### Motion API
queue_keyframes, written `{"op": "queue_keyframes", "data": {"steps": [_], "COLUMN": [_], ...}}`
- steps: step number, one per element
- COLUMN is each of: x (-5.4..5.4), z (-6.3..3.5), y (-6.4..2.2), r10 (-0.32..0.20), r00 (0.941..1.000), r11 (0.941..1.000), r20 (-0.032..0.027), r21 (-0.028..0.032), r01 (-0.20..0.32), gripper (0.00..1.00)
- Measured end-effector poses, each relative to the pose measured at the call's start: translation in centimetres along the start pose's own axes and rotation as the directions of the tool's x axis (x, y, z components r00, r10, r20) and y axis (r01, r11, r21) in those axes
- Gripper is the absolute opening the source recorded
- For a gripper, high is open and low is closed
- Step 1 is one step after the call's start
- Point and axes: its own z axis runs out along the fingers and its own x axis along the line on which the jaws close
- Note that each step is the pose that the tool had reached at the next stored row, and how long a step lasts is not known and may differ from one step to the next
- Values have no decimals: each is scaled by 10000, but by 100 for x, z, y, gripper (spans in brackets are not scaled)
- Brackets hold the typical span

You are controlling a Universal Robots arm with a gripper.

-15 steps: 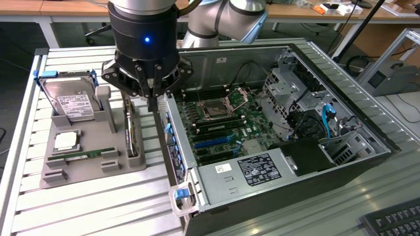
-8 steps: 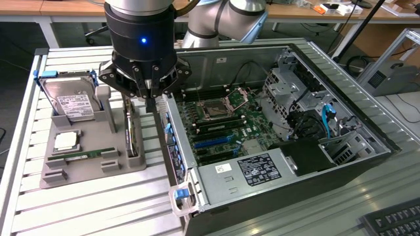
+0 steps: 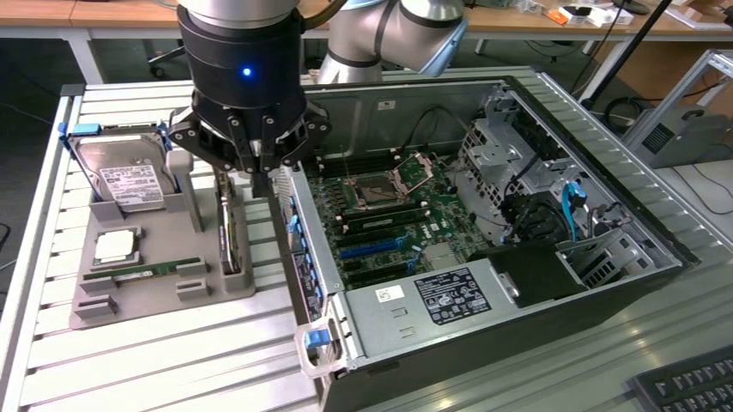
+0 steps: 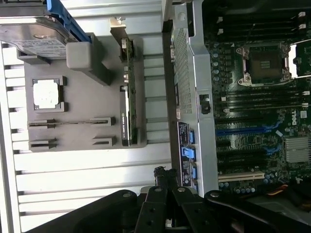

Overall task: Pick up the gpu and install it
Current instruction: 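Reach for the gpu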

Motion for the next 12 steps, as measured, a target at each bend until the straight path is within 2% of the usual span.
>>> {"op": "queue_keyframes", "data": {"steps": [12], "x": [57], "z": [1], "y": [-19], "r10": [0], "r00": [10000], "r11": [10000], "r20": [0], "r21": [3], "r01": [0], "gripper": [11]}}
